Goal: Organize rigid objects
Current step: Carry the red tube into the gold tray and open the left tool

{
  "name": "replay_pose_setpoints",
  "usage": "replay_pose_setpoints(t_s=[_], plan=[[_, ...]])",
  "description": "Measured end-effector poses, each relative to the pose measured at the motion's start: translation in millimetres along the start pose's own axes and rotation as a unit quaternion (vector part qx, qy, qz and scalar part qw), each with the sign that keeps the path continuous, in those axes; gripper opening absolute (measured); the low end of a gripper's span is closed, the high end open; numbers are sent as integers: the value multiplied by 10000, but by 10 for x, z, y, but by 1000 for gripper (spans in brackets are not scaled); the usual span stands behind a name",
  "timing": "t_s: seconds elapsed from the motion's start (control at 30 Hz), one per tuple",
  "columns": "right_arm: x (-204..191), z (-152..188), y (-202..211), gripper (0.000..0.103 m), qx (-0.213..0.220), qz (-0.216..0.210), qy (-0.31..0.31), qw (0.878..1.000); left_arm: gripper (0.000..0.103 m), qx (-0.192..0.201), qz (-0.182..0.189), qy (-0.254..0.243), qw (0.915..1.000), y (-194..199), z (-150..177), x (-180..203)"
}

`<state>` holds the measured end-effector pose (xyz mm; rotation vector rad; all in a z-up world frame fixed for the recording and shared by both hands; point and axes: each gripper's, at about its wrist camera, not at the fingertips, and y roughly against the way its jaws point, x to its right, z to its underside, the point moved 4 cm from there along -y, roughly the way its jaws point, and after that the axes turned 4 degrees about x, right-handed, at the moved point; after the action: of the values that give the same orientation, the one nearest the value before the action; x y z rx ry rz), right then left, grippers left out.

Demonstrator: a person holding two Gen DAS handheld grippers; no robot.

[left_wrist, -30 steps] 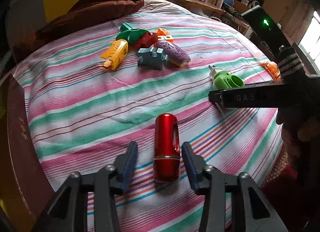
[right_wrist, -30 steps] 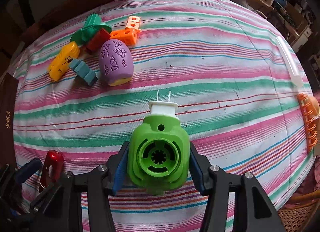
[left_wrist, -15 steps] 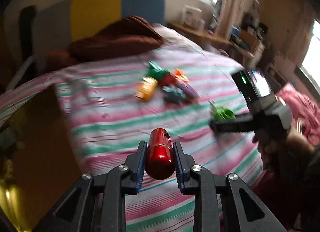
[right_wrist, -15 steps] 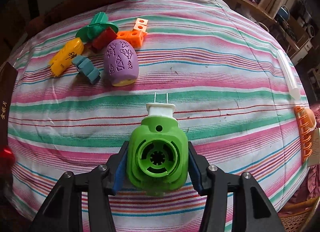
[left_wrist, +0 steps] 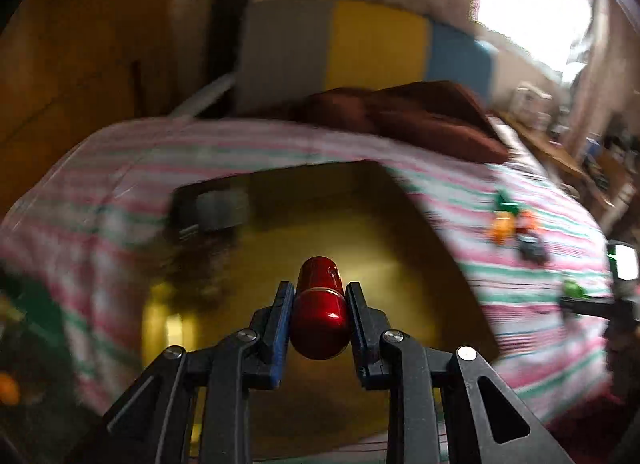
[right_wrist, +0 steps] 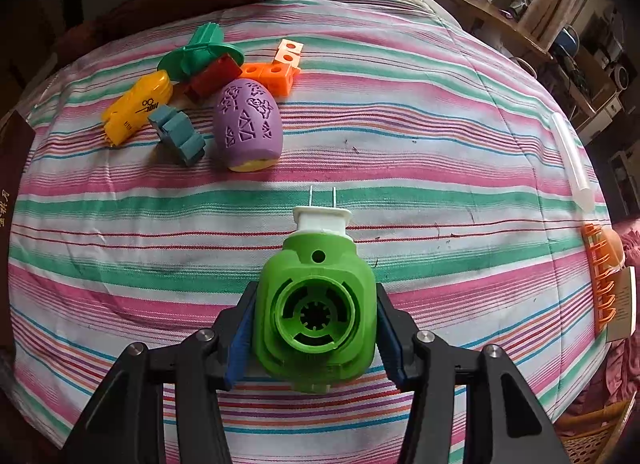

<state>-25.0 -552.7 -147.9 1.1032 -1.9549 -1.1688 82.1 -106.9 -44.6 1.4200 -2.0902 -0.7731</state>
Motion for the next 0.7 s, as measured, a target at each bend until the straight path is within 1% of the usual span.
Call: replay_pose_setpoints(t_s=[0.13, 0.2, 0.33, 0.43, 0.6, 0.7], plan=[[-39, 10, 18, 53, 35, 64, 99, 9999, 26, -244, -495, 232, 9982, -186, 140, -438], [-39, 13, 21, 53, 32, 55, 92, 9999, 26, -354, -640, 285, 9969, -285, 177, -548], [-36, 14, 22, 53, 28, 48, 88, 9999, 27, -534, -875, 184, 9946, -476, 237, -616], [-34, 17, 24, 53, 19, 34, 73, 10000, 27, -641, -939, 154, 9934, -545, 292, -659], [-12, 6, 3, 53, 13, 37, 87, 10000, 27, -584, -1161, -8, 9915, -522, 348, -686], [-16, 7, 1, 53, 23, 58, 108, 9999, 27, -455, -1279, -96, 9907, -475, 348, -666]])
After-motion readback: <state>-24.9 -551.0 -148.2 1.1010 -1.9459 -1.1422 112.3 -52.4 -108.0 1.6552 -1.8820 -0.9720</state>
